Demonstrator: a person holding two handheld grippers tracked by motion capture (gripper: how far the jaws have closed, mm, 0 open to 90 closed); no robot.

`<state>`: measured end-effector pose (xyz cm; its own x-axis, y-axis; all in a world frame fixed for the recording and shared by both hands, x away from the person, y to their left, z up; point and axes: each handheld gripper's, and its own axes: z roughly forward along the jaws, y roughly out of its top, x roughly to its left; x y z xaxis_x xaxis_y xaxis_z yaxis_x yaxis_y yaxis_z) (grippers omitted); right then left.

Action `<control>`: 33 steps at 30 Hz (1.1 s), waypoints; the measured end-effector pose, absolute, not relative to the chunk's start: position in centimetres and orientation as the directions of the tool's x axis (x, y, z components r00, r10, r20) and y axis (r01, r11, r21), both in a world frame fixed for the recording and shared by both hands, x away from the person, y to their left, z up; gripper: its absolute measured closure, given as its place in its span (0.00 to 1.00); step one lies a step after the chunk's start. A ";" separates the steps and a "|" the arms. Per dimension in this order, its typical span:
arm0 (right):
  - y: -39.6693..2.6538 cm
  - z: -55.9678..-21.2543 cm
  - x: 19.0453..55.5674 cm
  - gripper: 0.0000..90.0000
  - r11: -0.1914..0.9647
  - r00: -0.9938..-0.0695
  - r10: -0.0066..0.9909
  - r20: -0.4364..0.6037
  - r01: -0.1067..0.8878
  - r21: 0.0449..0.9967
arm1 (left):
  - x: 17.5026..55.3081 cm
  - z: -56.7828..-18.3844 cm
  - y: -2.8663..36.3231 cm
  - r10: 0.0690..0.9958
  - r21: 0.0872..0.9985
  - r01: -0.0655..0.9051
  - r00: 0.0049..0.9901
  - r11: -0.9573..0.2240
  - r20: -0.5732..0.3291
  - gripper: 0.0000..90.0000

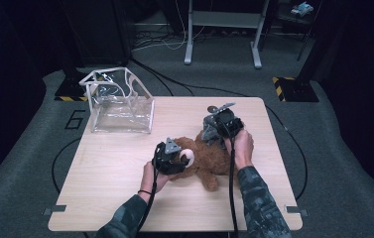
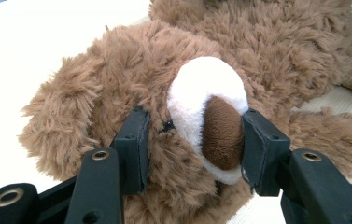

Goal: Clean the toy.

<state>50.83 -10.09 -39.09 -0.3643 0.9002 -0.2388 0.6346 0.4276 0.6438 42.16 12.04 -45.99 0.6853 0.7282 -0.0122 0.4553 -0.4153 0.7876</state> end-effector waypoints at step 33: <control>-6.3 -40.7 50.5 0.91 0.488 -0.503 0.846 -0.175 0.599 0.635 | 42.9 -46.2 12.2 0.727 0.775 0.486 0.685 -0.405 -0.049 0.53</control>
<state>50.53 -6.27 -40.70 -0.5033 0.8461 -0.1754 0.5986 0.4878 0.6354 42.95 12.25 -46.24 0.6846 0.7273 -0.0492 0.4858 -0.4049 0.7746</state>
